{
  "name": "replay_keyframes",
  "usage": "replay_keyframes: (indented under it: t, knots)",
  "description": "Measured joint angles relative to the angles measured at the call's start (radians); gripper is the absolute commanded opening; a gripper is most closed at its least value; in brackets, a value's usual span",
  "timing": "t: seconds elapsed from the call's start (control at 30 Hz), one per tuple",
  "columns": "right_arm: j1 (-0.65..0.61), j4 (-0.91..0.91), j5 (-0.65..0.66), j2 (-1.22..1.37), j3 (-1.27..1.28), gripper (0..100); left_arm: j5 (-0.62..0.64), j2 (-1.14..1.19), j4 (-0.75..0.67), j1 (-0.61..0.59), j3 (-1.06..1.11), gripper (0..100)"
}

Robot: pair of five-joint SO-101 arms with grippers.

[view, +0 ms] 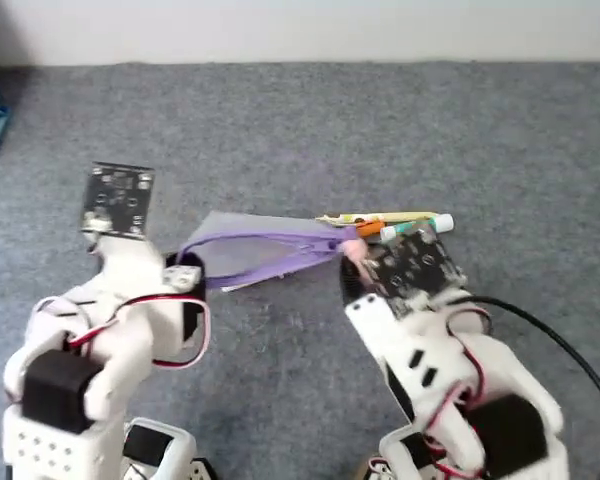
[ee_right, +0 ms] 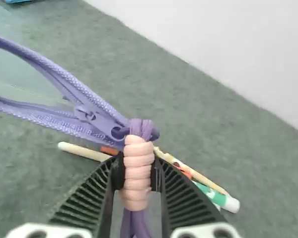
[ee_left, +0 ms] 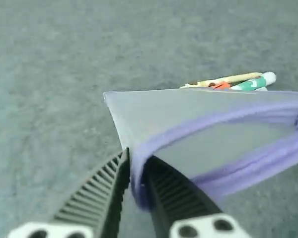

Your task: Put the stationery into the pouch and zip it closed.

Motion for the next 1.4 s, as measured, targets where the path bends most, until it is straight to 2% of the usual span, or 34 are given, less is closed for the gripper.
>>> replay_keyframes:
  t: [0.2, 0.47, 0.53, 0.67, 0.73, 0.87, 1.07, 1.17, 1.4]
  knots:
    - [-0.13, -0.046, -0.095, 0.106, 0.0, 0.8, -0.002, -0.006, 0.095, -0.106, -0.031, 1]
    - [-0.155, -0.141, -0.121, 0.229, 0.0, 0.8, -0.025, -0.006, 0.097, -0.178, -0.02, 3]
    - [-0.155, -0.147, -0.121, 0.242, 0.0, 0.8, -0.026, -0.006, 0.097, -0.178, 0.011, 9]
    - [-0.155, -0.149, -0.121, 0.245, 0.0, 0.8, -0.026, -0.018, 0.097, -0.178, 0.06, 31]
    - [-0.155, -0.149, -0.121, 0.245, 0.0, 0.8, -0.025, -0.018, 0.097, -0.18, 0.092, 35]
    - [-0.157, -0.149, -0.121, 0.245, 0.0, 0.8, 0.025, -0.011, 0.097, -0.213, 0.175, 30]
    - [-0.16, -0.149, -0.121, 0.245, 0.0, 0.8, 0.023, -0.014, 0.097, -0.252, 0.207, 9]
    - [-0.16, -0.149, -0.121, 0.245, 0.0, 0.8, -0.018, -0.018, 0.097, -0.253, 0.207, 1]
    - [-0.133, -0.149, -0.121, 0.249, 0.0, 0.8, -0.052, -0.02, 0.097, -0.258, 0.206, 2]
